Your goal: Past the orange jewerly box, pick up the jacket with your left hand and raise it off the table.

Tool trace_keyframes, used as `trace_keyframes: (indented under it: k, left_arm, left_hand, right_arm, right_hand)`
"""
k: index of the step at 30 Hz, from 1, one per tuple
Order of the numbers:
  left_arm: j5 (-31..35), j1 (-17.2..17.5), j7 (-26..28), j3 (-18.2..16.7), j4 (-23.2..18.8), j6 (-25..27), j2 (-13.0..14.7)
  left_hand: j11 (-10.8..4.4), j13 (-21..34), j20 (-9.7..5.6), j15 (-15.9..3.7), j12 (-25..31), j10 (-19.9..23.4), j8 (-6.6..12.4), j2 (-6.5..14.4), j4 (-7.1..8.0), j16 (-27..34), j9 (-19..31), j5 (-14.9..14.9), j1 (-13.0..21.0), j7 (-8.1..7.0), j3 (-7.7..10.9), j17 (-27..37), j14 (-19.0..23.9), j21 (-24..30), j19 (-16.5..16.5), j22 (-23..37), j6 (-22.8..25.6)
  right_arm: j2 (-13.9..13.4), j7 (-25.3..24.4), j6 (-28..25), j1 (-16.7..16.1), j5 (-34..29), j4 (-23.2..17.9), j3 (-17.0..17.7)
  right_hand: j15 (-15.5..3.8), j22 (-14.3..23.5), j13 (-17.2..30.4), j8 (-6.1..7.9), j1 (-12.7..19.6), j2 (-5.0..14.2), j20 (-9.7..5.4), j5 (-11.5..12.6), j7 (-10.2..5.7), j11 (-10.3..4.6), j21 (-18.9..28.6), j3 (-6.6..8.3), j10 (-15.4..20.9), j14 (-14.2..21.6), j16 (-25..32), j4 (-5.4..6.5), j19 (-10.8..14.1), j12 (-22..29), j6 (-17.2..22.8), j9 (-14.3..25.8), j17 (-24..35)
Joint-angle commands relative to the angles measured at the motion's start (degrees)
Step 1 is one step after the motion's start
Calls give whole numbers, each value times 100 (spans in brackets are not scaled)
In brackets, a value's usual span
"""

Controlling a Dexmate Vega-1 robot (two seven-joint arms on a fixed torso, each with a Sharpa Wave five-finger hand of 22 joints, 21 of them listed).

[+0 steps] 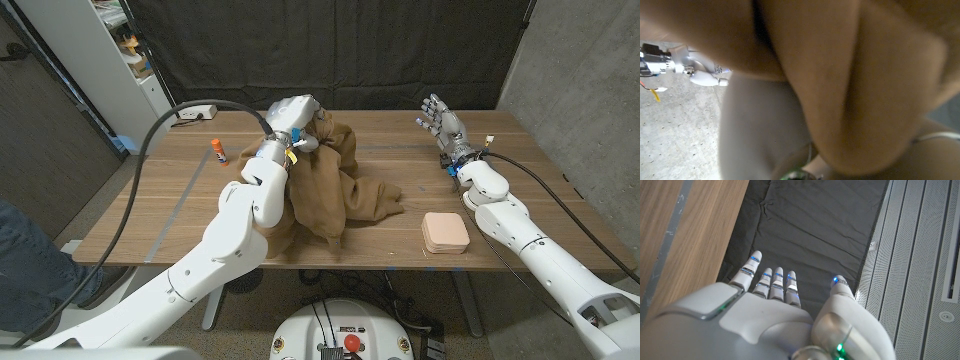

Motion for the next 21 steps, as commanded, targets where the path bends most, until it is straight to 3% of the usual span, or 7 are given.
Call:
trace_keyframes:
  k: [1,21]
  left_arm:
    - [368,-34,-315,-123,-179,-67,-146]
    - [800,-157,-649,-257,-204,-294,-461]
  left_hand:
    - [-9,13,-204,28,-22,44,10,1610,9,28,31,31,1652,4,63,11,10,37,-31,15,59]
    - [10,24,-184,22,-62,77,-11,1590,7,60,59,46,1640,-11,95,-3,9,89,-153,11,50]
  right_arm:
    - [-3,-24,4,-27,-29,-102,-7]
    - [36,-11,34,22,-18,0,0]
  right_hand:
    - [25,14,18,27,28,48,0,-20,18,-25,27,8,12,47,32,-6,63,7,37,23,1]
    - [24,14,19,25,28,47,4,-22,20,-3,23,6,19,50,31,-6,62,9,35,23,2]
